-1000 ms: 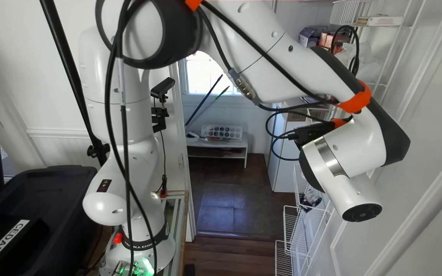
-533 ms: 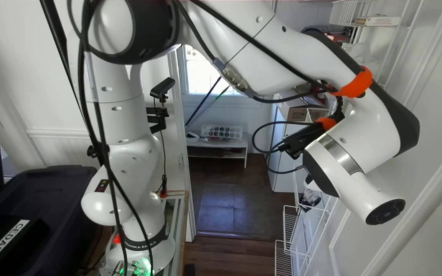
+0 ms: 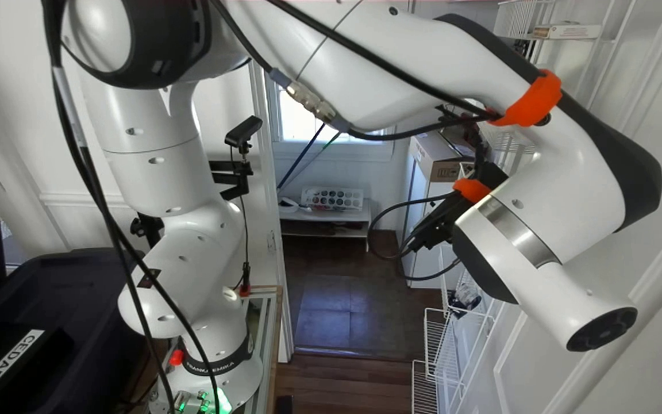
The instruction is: Move the spice bottle to the rack above it
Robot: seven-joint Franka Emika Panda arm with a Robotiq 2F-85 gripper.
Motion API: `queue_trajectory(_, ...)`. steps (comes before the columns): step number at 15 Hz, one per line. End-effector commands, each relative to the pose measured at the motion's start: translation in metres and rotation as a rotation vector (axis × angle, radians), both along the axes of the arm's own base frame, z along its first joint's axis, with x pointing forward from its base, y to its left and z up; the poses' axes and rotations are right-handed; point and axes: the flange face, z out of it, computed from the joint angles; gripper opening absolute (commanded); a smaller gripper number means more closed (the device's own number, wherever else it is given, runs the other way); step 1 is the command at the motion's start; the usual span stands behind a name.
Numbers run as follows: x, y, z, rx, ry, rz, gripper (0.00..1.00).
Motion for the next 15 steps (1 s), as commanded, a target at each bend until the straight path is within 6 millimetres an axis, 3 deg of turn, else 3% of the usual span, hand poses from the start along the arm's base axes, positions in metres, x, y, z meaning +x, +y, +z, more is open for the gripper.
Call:
queue_trajectory(1, -0.025, -0.008, 0.015, -0.036, -0.196, -0.014, 1.0)
queue_trajectory(9, -0.049, -0.039, 0.046, -0.187, -0.528, -0.165, 1.0)
queue_trajectory(13, -0.048, -0.046, 0.047, -0.265, -0.543, -0.29, 1.0)
queue_trajectory(15, -0.04, -0.05, 0.046, -0.257, -0.537, -0.25, 1.0)
